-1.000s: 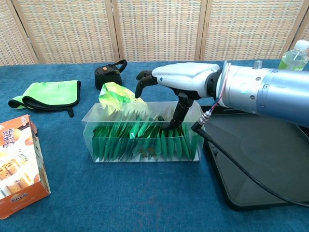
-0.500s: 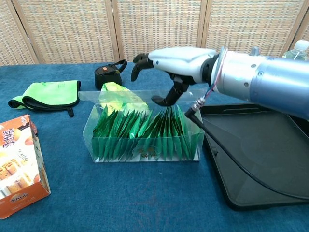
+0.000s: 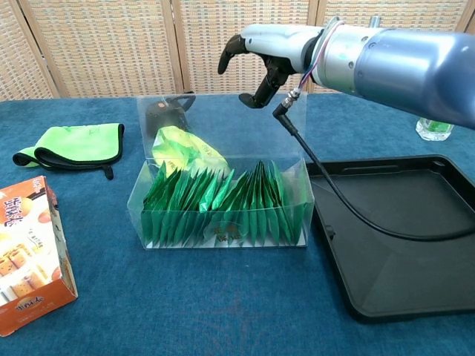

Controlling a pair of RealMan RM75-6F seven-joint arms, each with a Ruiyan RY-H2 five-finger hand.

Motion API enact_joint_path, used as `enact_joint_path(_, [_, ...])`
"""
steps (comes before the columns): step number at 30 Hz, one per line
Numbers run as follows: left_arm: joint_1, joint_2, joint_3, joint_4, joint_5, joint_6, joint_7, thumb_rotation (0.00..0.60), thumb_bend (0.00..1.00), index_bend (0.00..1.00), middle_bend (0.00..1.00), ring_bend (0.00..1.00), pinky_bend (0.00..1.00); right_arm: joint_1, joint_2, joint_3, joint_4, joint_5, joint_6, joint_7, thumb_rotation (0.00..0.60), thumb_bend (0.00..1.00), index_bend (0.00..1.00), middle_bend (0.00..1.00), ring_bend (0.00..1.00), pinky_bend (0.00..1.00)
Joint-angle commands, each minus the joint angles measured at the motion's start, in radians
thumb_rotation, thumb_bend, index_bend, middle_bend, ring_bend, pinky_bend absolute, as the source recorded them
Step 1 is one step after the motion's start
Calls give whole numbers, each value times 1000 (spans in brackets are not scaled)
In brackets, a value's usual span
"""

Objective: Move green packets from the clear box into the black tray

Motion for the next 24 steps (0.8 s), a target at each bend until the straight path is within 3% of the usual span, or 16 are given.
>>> enact_joint_path(1, [0, 2, 0, 1, 0, -2, -4, 600, 81, 0, 0, 0, 0, 19, -8, 4, 27, 50, 1, -25, 600, 637, 246, 0, 0, 0])
enact_joint_path(6, [-2, 4, 0, 3, -1, -6, -12, 600, 81, 0, 0, 0, 0, 35, -23, -9, 67, 103, 0, -48, 600, 637, 245, 0, 0, 0])
enact_joint_path(10, [-1, 6, -1, 4, -4, -7, -17, 600, 82, 0, 0, 0, 0, 32, -21, -13, 65, 81, 7, -26, 600, 637, 245, 0, 0, 0])
enact_joint_path(13, [-2, 6, -1, 5, -6, -9, -18, 600, 81, 0, 0, 0, 0, 19, -5, -29, 46, 11, 10, 4, 600, 616, 245, 0, 0, 0])
enact_joint_path(19, [-3, 6, 1, 4, -4, -12, -17, 600, 81, 0, 0, 0, 0, -23, 63, -105, -3, -179, -41, 88, 600, 437, 297, 0, 0, 0])
enact_joint_path(24, [-4, 4, 4, 1, 0, -14, -10, 600, 81, 0, 0, 0, 0, -57, 113, -176, -49, -296, -64, 119, 600, 427, 328, 0, 0, 0])
